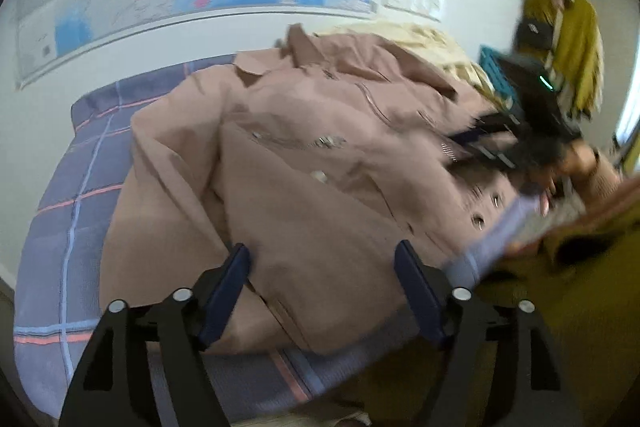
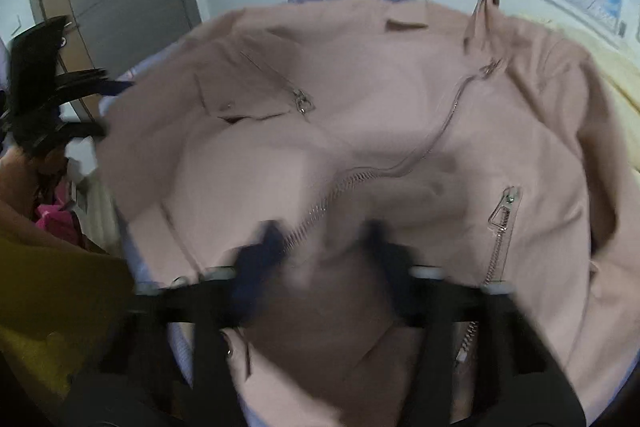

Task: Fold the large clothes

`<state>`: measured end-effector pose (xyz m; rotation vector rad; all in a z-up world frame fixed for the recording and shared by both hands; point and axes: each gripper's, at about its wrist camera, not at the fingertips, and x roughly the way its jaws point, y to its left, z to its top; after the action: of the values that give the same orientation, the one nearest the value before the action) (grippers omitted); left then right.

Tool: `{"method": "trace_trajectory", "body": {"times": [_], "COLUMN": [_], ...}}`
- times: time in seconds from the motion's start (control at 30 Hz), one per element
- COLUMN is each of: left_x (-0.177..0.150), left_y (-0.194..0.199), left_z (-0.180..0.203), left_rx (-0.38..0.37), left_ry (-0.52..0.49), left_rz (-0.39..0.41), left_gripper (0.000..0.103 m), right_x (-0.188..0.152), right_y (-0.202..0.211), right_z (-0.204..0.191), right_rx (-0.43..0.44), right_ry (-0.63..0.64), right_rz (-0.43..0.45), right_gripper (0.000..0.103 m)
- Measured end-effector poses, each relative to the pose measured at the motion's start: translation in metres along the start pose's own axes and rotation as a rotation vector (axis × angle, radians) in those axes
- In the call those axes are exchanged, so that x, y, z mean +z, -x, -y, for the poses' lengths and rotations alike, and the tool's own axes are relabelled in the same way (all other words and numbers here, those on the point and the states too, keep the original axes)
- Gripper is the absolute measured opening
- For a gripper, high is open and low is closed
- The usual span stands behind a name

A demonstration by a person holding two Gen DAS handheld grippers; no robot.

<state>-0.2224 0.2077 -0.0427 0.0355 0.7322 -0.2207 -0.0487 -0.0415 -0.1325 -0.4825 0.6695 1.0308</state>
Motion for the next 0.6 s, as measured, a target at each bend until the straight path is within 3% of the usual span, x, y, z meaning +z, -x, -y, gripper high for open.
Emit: {"method": "trace_trajectory", "body": {"times": [0.1, 0.23, 0.33, 0.43, 0.5, 0.6], "left_x": [-0.007, -0.008, -0.006, -0.004, 0.000, 0.003], "left_y": [-0.006, -0.021, -0.035, -0.051, -0.050, -0.047], "left_z": [0.011, 0.013, 0.019, 0.010, -0.005, -0.022], "left_rx": [0.049, 0.085, 0.118, 0.156, 0.127, 0.095], "left_ry": [-0.051, -0.081, -0.116, -0.075, 0.008, 0.094], "left_rz": [-0.028, -0.060, -0.075, -0.114, -0.088, -0.064], "left_gripper": [0.073, 0.073, 0.073, 0.073, 0.065, 0.044], "right_x": [0.016, 0.040, 0.042, 0.033, 0.023, -0.002], "right_y": [0.008, 0.011, -0.009, -0.009, 0.013, 0.058], "right_z": [0.016, 0.037, 0.047, 0.044, 0.042, 0.046], "right_rx": [0.001, -0.057, -0.048, -0.043, -0.081, -0.085], "right_ry": [-0.049, -0.123, -0.167, -0.176, -0.167, -0.189], "right_rz": [0.071, 0.150, 0.116, 0.084, 0.120, 0.207], "right_gripper": [0.007, 0.006, 0.007, 0.024, 0.070, 0.074]}}
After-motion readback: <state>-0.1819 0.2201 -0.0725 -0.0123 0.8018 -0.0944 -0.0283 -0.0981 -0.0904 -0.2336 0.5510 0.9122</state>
